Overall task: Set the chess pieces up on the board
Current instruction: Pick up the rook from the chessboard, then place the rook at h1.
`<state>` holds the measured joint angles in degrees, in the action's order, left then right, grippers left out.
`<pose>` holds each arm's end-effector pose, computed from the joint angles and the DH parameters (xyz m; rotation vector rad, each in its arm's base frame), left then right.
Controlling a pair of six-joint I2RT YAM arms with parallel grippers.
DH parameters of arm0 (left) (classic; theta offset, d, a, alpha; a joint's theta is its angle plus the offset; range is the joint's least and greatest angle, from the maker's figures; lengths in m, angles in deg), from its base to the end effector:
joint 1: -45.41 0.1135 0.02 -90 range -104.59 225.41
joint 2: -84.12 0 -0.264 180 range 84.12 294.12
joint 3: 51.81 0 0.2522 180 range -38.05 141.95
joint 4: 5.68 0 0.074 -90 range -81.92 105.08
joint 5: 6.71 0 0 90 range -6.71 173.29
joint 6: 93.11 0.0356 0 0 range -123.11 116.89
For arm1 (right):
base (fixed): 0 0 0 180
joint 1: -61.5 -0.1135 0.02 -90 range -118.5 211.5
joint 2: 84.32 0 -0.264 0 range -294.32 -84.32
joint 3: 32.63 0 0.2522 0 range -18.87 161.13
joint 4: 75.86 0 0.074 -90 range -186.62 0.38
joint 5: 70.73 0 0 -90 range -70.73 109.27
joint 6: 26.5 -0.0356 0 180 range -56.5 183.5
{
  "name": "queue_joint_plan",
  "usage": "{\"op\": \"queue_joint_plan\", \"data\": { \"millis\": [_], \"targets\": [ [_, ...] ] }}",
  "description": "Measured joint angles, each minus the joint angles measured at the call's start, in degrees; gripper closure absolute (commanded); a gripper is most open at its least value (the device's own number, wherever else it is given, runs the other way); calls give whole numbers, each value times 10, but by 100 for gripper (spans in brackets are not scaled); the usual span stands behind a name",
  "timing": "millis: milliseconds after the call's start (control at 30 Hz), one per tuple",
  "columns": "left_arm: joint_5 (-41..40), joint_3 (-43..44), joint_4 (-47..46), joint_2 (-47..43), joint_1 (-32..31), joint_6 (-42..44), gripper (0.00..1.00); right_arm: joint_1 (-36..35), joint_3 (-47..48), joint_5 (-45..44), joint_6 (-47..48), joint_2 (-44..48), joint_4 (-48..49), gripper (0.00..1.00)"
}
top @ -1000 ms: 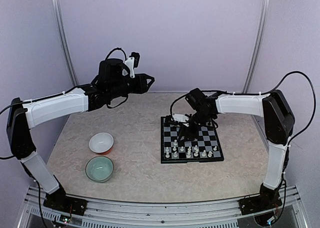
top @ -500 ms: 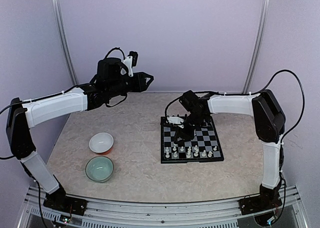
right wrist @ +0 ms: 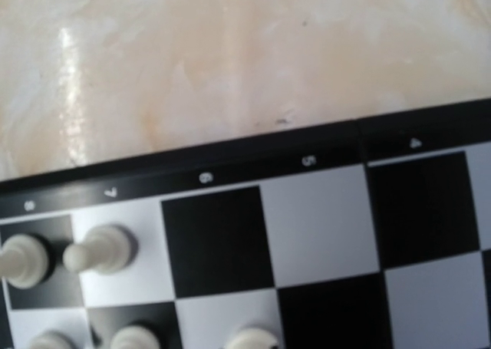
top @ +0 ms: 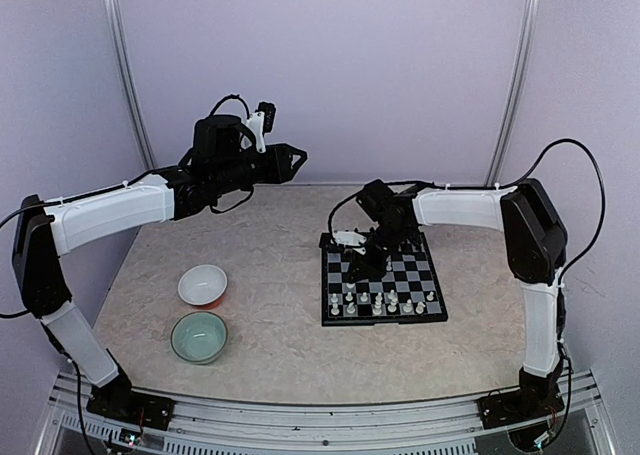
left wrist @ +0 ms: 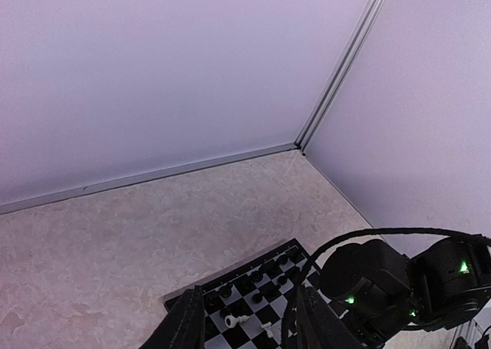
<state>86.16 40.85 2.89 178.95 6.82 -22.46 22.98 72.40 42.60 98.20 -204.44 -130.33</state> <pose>0.3130 -0.2521 0.3466 0.3421 1.7917 -0.7715 0.3302 0.2808 0.1762 -1.7177 2.1409 0.5825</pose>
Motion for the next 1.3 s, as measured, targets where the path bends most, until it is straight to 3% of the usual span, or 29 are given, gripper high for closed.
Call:
{"op": "queue_joint_plan", "data": {
  "millis": [167,367,567,800,1000,1300],
  "targets": [
    [2,0,0,0,0,0,59,0,-8,-6,0,13,1,97],
    [2,0,0,0,0,0,59,11,-61,-14,1,123,0,98],
    [-1,0,0,0,-3,3,59,75,-166,-9,1,263,12,99],
    [-3,0,0,2,-7,5,59,160,-308,-10,16,365,3,99],
    [-3,0,0,5,-8,5,59,170,-391,-25,52,455,-7,98],
    [-13,0,1,14,-21,13,58,170,-449,-57,72,454,-2,98]
  ]
}}
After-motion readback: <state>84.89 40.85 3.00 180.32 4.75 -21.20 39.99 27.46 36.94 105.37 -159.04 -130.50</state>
